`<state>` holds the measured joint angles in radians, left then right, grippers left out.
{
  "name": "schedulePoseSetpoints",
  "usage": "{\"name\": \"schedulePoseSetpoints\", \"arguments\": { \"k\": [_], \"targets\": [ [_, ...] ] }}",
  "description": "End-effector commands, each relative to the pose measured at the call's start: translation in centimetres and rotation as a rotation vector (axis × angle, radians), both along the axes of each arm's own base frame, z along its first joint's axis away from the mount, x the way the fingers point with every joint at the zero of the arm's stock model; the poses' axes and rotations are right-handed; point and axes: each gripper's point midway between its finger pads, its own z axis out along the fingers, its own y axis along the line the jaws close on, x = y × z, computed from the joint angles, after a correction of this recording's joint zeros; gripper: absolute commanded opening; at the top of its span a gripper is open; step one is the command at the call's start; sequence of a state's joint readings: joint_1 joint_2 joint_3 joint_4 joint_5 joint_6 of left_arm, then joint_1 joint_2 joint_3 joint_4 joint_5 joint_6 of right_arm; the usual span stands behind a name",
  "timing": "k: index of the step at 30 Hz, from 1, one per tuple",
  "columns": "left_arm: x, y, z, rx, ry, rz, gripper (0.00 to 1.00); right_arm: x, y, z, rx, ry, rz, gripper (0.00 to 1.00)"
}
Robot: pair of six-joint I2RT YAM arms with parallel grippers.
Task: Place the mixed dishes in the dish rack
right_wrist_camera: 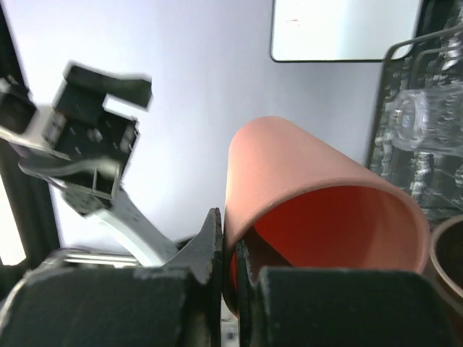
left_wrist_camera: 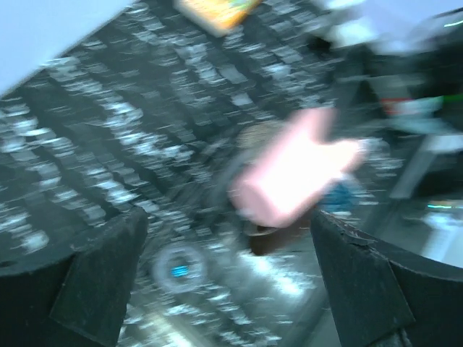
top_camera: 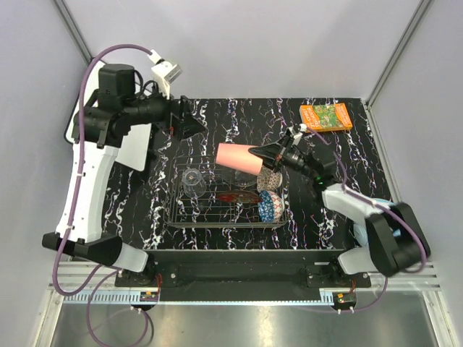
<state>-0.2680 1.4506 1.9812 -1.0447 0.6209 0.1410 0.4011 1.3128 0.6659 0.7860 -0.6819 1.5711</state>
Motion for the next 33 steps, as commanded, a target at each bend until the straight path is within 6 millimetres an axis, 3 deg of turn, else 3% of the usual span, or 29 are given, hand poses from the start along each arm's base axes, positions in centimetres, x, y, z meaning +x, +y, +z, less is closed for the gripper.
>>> {"name": "schedulePoseSetpoints", "arguments": {
  "k": [1,5,10,19,33],
  "targets": [
    [-4.9,-3.0,3.2,-0.316,0.231,-0.293,0.99,-2.3,-0.8,10.0,0.338,-0.246,0.137,0.00],
    [-4.4,-3.0,2.5,-0.481,0.462,-0.370,0.99,-1.5,-0.3,11.5,0.345,-0.269,0.144,0.00],
    [-3.5,-2.9,1.6,-0.474,0.428,-0.366,0.99,-0.9,0.1,12.3,0.338,-0.280,0.154,0.00],
    [-2.6,-3.3,0.6,-0.473,0.426,-0.348,0.99,0.0,0.5,11.1,0.326,-0.253,0.149,0.00],
    [-3.7,-7.0,-0.6,-0.462,0.469,-0.405,0.99,-0.1,2.1,11.9,0.340,-0.275,0.182,0.00]
  ]
}}
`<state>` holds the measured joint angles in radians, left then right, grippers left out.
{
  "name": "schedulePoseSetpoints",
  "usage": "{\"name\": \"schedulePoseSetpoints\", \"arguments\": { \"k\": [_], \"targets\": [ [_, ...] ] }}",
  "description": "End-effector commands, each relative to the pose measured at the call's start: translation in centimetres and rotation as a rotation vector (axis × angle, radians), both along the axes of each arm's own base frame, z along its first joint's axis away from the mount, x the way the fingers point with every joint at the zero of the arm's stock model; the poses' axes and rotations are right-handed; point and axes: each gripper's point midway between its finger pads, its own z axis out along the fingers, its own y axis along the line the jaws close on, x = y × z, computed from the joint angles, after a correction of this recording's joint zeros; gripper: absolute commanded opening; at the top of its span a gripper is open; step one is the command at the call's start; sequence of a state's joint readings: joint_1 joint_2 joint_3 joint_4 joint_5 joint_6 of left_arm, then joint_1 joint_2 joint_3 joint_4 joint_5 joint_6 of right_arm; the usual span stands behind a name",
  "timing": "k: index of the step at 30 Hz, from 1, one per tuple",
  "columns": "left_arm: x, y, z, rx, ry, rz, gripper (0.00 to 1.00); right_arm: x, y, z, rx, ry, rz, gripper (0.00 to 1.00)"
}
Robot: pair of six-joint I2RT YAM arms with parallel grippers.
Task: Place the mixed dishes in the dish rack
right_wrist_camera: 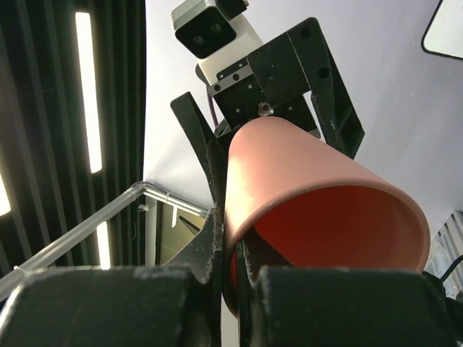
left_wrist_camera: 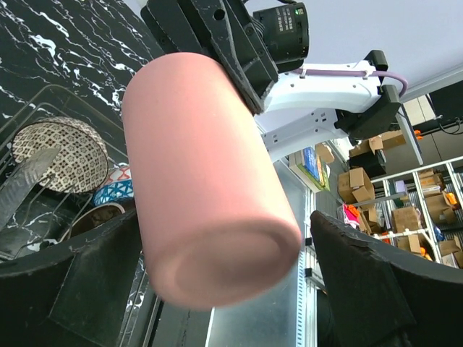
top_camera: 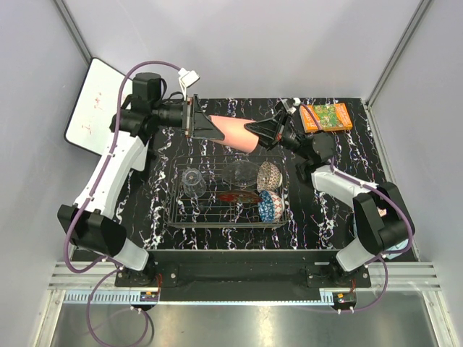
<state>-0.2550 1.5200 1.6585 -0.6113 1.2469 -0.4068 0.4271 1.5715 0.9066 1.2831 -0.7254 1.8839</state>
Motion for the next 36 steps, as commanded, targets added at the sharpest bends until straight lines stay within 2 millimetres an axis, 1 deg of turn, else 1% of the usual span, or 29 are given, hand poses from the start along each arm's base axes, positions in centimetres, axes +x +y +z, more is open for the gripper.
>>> {"name": "schedulePoseSetpoints", "arguments": {
  "k": [1,6,7,9,10,11,12,13,14,15,16,17,18,19,20,21,22,23,24,25,26,27,28,30,31,32,33,34,36],
  "targets": [
    [-0.5,-0.7,1.7,-0.028,-0.076,-0.015,0.99,-1.3,0.4,2.6,0.049,-0.104,0.020,0.00],
    [-0.6,-0.7,2.4,-0.041,-0.127,-0.032,0.99,-1.4,1.0,1.9,0.048,-0.085,0.032,0.00],
    [-0.6,-0.7,2.6,-0.044,-0.137,-0.035,0.86,-1.4,1.1,1.8,0.049,-0.085,0.034,0.00],
    [-0.4,-0.7,2.9,-0.052,-0.153,-0.034,0.67,-1.4,1.3,1.5,0.046,-0.075,0.045,0.00],
    [-0.1,-0.7,2.9,-0.051,-0.149,-0.023,0.46,-1.5,1.4,1.5,0.046,-0.075,0.046,0.00],
    [0.2,-0.6,3.0,-0.050,-0.157,-0.014,0.38,-1.6,1.5,1.4,0.041,-0.074,0.054,0.00],
    [0.4,-0.5,3.1,-0.047,-0.163,-0.001,0.26,-1.5,1.6,1.2,0.035,-0.067,0.057,0.00],
    [0.8,-0.2,3.2,-0.042,-0.185,0.019,0.07,-1.6,1.7,1.0,0.030,-0.061,0.061,0.00],
    [1.0,0.1,3.2,-0.030,-0.183,0.038,0.00,-1.6,1.6,1.0,0.026,-0.065,0.059,0.00],
    [1.5,0.4,3.0,-0.016,-0.193,0.067,0.00,-1.7,1.9,0.5,0.004,-0.047,0.070,0.00],
    [2.0,1.1,3.5,-0.003,-0.250,0.097,0.00,-1.7,2.0,0.2,-0.016,-0.054,0.067,0.03],
    [1.9,1.6,3.3,0.019,-0.236,0.115,0.00,-1.9,2.2,-0.5,-0.058,-0.032,0.087,0.16],
    [2.0,2.1,4.1,0.036,-0.276,0.148,0.00,-2.0,2.2,-0.7,-0.080,-0.034,0.091,0.29],
    [2.4,2.9,4.2,0.064,-0.345,0.167,0.00,-2.4,2.1,-1.0,-0.105,-0.058,0.085,0.45],
    [1.8,3.5,3.4,0.107,-0.323,0.178,0.00,-2.5,2.1,-1.9,-0.147,-0.031,0.098,0.51],
    [2.0,4.3,4.1,0.154,-0.384,0.222,0.00,-2.2,1.5,-2.2,-0.170,-0.030,0.084,0.55],
    [1.4,5.1,3.0,0.218,-0.411,0.215,0.00,-2.4,0.8,-2.3,-0.194,-0.062,0.063,0.73],
    [1.4,5.8,2.6,0.266,-0.435,0.235,0.00,-2.5,0.5,-3.1,-0.236,-0.040,0.076,0.80],
    [0.8,6.4,2.7,0.297,-0.466,0.241,0.00,-2.5,0.1,-3.2,-0.258,-0.049,0.070,0.89],
    [0.1,7.1,1.6,0.351,-0.485,0.223,0.00,-2.7,-0.9,-2.5,-0.277,-0.116,0.033,0.99],
    [0.0,7.9,0.9,0.404,-0.495,0.235,0.00,-2.9,-1.2,-3.2,-0.320,-0.095,0.048,1.00],
    [-0.6,8.5,0.0,0.448,-0.531,0.218,0.00,-2.9,-1.6,-3.2,-0.349,-0.106,0.036,1.00],
    [-1.5,9.1,-1.2,0.492,-0.504,0.200,0.00,-3.1,-2.3,-3.1,-0.406,-0.142,-0.002,1.00],
    [-2.3,10.6,-3.6,0.595,-0.512,0.173,0.00,-3.1,-3.0,-2.8,-0.478,-0.178,-0.064,1.00],
    [-3.0,11.1,-4.9,0.637,-0.482,0.153,0.00,-3.2,-3.7,-2.1,-0.548,-0.233,-0.136,1.00],
    [-3.4,11.8,-6.0,0.684,-0.473,0.143,0.00,-3.3,-4.0,-1.7,-0.577,-0.265,-0.171,1.00],
    [-4.0,12.4,-7.6,0.723,-0.461,0.106,0.00,-3.3,-4.4,-1.3,-0.600,-0.290,-0.203,1.00],
    [-4.5,12.8,-8.6,0.755,-0.441,0.094,0.00,-3.4,-5.0,-0.7,-0.635,-0.313,-0.254,1.00],
    [-5.1,13.7,-10.8,0.818,-0.412,0.065,0.00,-3.4,-5.5,0.0,-0.657,-0.340,-0.296,1.00]
  ]
}}
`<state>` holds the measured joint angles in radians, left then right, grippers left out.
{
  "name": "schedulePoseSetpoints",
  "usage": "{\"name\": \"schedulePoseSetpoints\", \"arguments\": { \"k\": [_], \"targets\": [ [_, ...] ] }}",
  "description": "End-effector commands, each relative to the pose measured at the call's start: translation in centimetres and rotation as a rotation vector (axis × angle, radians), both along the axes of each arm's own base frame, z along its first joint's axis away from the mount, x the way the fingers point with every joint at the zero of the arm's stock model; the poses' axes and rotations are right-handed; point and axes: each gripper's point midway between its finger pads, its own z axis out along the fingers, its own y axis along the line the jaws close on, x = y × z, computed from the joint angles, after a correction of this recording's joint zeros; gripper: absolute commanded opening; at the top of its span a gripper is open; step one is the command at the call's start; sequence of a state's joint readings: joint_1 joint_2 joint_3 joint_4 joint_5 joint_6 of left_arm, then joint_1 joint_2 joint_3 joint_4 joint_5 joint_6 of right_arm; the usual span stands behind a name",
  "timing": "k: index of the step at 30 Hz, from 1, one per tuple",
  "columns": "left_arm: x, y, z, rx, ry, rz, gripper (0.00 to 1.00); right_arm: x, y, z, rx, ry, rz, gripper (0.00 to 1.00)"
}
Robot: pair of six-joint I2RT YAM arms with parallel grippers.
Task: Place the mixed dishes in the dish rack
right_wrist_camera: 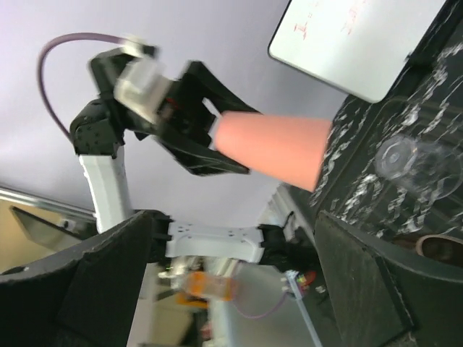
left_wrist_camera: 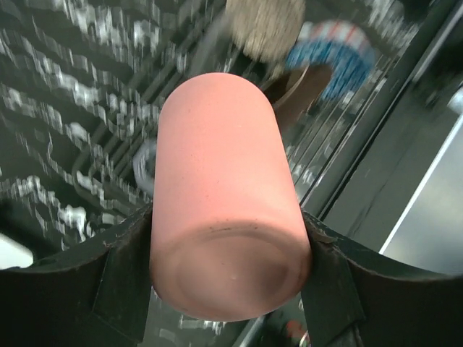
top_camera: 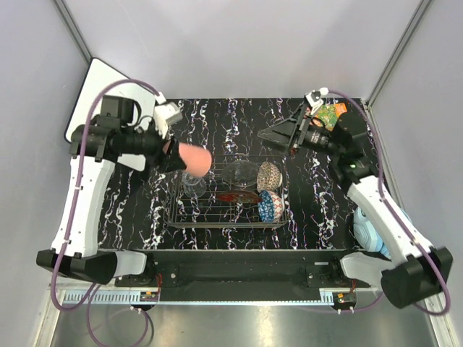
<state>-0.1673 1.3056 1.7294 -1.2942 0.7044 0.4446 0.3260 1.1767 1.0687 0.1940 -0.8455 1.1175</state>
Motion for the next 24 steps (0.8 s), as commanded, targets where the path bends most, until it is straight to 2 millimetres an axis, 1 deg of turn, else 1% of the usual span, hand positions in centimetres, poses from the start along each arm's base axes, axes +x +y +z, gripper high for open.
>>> {"name": "schedulePoseSetpoints", "arguments": {
  "k": [1,2,4,5,7,9,14,20,21,23,24],
  "targets": [
    [-2.1,3.3,-6.2,0.247,0.101,-0.034,0.00,-0.5,-2.0,0.5,-0.163,-0.134,-0.126,1.00],
    [-2.4,3.7,-7.3,0.276,0.126,-0.032,0.00,-0.6,-2.1,0.6,-0.163,-0.136,-0.131,1.00],
    [-2.5,3.8,-8.3,0.299,0.143,-0.041,0.00,-0.6,-2.2,0.3,-0.169,-0.124,-0.142,1.00],
    [-2.8,4.0,-9.2,0.316,0.168,-0.041,0.00,-0.5,-2.2,0.1,-0.171,-0.116,-0.145,0.99],
    [-3.0,3.9,-10.1,0.335,0.182,-0.058,0.00,-0.6,-2.3,-0.5,-0.174,-0.094,-0.149,1.00],
    [-3.6,3.7,-11.5,0.367,0.216,-0.078,0.00,-0.6,-2.4,-0.9,-0.176,-0.084,-0.155,1.00],
    [-3.9,3.9,-14.5,0.473,0.263,-0.078,0.00,-0.9,-2.7,-1.8,-0.188,-0.063,-0.171,1.00],
    [-4.4,2.7,-16.3,0.493,0.285,-0.109,0.00,-1.0,-3.0,-2.6,-0.203,-0.053,-0.181,1.00],
    [-4.1,2.5,-16.6,0.493,0.274,-0.102,0.00,-1.1,-3.0,-2.7,-0.204,-0.053,-0.181,1.00],
    [-4.1,2.4,-17.5,0.517,0.285,-0.098,0.00,-1.1,-3.0,-2.7,-0.204,-0.054,-0.183,1.00],
    [-3.6,2.1,-17.8,0.517,0.273,-0.095,0.00,-1.2,-3.0,-2.9,-0.206,-0.053,-0.182,1.00]
  ]
}}
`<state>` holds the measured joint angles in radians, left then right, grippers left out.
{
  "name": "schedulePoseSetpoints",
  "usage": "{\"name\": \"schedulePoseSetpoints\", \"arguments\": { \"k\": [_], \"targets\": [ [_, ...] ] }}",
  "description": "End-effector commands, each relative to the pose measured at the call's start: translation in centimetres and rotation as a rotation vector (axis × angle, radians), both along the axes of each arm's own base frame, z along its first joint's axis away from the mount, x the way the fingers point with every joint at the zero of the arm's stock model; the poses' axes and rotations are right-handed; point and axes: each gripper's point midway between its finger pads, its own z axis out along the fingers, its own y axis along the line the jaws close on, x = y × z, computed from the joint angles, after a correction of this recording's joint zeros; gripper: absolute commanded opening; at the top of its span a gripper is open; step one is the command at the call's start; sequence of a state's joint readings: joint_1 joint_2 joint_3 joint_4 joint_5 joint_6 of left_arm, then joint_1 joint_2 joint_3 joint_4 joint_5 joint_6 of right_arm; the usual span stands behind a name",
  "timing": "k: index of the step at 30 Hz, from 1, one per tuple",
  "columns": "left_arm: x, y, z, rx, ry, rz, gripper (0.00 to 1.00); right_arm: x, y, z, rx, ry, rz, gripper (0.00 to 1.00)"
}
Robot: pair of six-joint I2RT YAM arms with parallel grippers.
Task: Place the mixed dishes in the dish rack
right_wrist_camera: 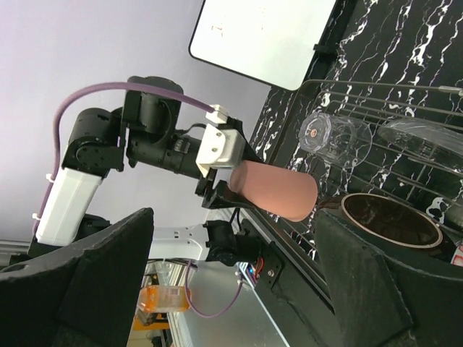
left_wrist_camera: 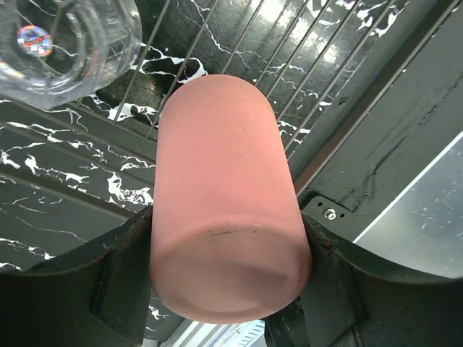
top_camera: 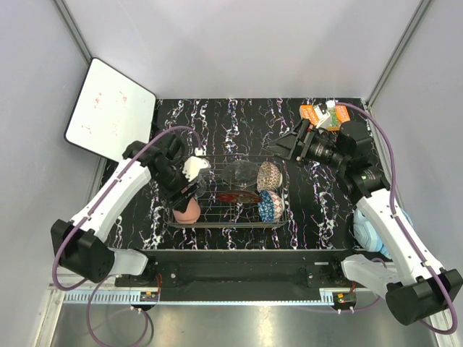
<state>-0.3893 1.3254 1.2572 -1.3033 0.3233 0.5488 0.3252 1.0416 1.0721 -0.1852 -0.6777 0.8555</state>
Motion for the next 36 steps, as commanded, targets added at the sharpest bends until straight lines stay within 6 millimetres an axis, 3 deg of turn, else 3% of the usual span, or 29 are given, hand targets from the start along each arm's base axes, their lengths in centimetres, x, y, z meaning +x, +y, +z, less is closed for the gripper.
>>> {"name": "schedulePoseSetpoints", "arguments": {
  "k": [1,7,13,14,16,20,26,32,33,36],
  "targets": [
    [1.7,-0.5,-1.5,0.039,-0.052,0.020,0.00,-0.2,-0.5,0.4,-0.007,-0.044,-0.018,1.00],
    [2.5,-0.8,-3.8,0.102,-0.068,0.029,0.00,-0.6,-0.6,-0.2,-0.009,-0.035,-0.020,1.00],
    [3.1,-0.7,-4.3,0.158,-0.122,0.039,0.02,-0.8,-0.7,-0.9,-0.012,-0.022,-0.018,1.00],
    [3.0,-0.7,-4.4,0.162,-0.119,0.036,0.09,-0.8,-0.6,-0.9,-0.012,-0.020,-0.017,1.00],
    [2.9,-0.9,-4.3,0.158,-0.123,0.036,0.11,-0.8,-0.6,-0.8,-0.010,-0.020,-0.017,1.00],
    [2.7,-0.9,-4.3,0.157,-0.121,0.033,0.27,-0.9,-0.6,-0.9,-0.011,-0.017,-0.013,1.00],
    [1.8,-0.7,-4.5,0.167,-0.093,0.025,0.40,-1.0,-0.6,-0.9,-0.013,-0.019,-0.012,1.00],
    [1.8,-0.7,-3.5,0.154,-0.115,0.028,0.83,-0.9,-0.6,-1.2,-0.015,-0.006,-0.009,1.00],
    [2.1,-0.8,-2.9,0.146,-0.136,0.034,0.99,-0.9,-0.6,-1.2,-0.015,-0.006,-0.009,1.00],
    [2.2,-1.0,-1.3,0.125,-0.158,0.043,0.99,-1.0,-0.5,-1.1,-0.015,-0.009,-0.006,1.00]
  ]
}}
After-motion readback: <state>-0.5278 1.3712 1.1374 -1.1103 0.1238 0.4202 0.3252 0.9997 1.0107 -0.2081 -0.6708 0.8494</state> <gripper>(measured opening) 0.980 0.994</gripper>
